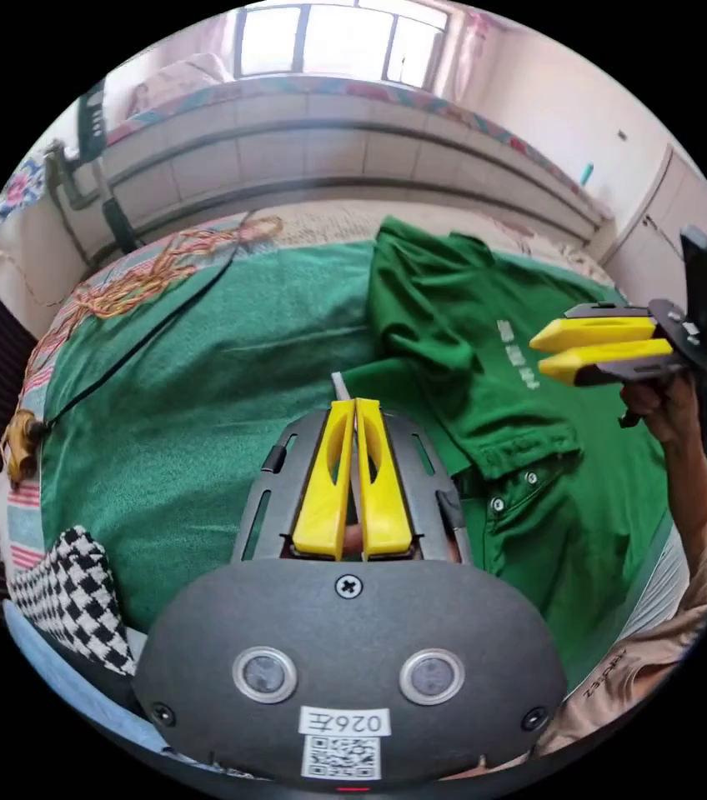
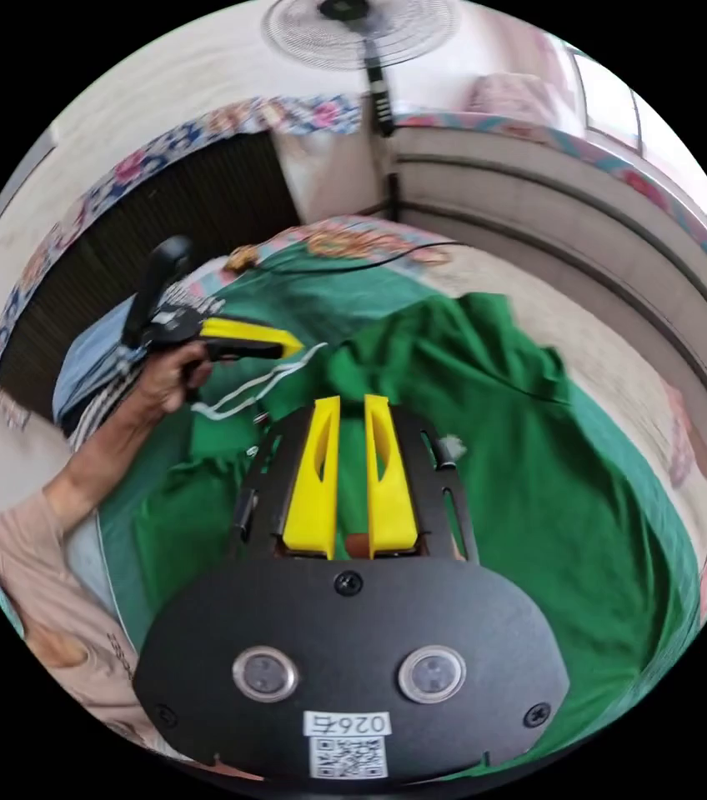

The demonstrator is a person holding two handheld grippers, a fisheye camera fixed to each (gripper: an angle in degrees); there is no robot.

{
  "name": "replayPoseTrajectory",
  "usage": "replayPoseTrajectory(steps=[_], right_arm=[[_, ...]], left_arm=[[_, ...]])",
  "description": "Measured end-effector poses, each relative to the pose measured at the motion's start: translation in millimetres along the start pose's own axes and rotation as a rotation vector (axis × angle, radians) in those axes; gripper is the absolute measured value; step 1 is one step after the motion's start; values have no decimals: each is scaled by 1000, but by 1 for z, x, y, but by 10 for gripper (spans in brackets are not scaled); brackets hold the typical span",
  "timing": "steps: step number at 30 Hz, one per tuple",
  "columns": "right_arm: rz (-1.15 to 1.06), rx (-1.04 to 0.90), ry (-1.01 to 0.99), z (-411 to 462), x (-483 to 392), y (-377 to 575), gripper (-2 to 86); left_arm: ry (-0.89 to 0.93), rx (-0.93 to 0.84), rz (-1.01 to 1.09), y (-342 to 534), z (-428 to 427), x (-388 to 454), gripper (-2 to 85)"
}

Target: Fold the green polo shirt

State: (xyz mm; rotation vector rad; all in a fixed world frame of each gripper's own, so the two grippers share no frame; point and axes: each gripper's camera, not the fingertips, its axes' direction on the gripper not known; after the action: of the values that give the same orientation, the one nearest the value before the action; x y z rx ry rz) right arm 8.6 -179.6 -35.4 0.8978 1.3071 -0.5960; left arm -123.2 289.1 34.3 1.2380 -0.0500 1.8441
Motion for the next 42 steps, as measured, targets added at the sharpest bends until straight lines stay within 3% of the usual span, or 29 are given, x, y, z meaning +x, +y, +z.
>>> replayPoseTrajectory(steps=[4, 9, 12, 15, 21, 23, 26, 30, 32, 36, 38, 42], right_arm=[[264, 95, 78, -7, 108, -28, 21], [463, 190, 84, 14, 181, -59, 24], [499, 205, 42, 43, 190, -79, 22], [439, 206, 36, 77, 162, -98, 19], [227, 111, 145, 152, 68, -152, 8], [107, 99, 223, 172, 16, -179, -3], [-13, 118, 301, 194, -41, -214, -8], [-104, 28, 291, 238, -75, -271, -9], [-120, -121, 376, 271, -72, -313, -9], [-28, -71, 343, 225, -57, -363, -9], [14, 57, 253, 167, -47, -372, -8], [187, 272, 274, 66, 4, -367, -6]], left_arm=[[8, 181, -101, -18, -19, -6, 8], [18, -11, -47, -44, 30, 11, 33], [-122, -32, -1, -25, 37, 33, 4], [-266, 52, 77, -6, 26, 63, -6], [-281, 144, 330, 2, 32, 132, -3], [-277, 102, 384, 2, 40, 144, -6], [-384, -210, 410, -3, 84, 145, -9], [-380, -235, 389, 5, 80, 138, -8], [-375, -233, 386, 8, 78, 135, -7], [-364, -281, 386, 5, 75, 132, -7], [-346, -303, 378, 1, 69, 129, -7], [-377, -51, 174, -6, 12, 94, -6]])
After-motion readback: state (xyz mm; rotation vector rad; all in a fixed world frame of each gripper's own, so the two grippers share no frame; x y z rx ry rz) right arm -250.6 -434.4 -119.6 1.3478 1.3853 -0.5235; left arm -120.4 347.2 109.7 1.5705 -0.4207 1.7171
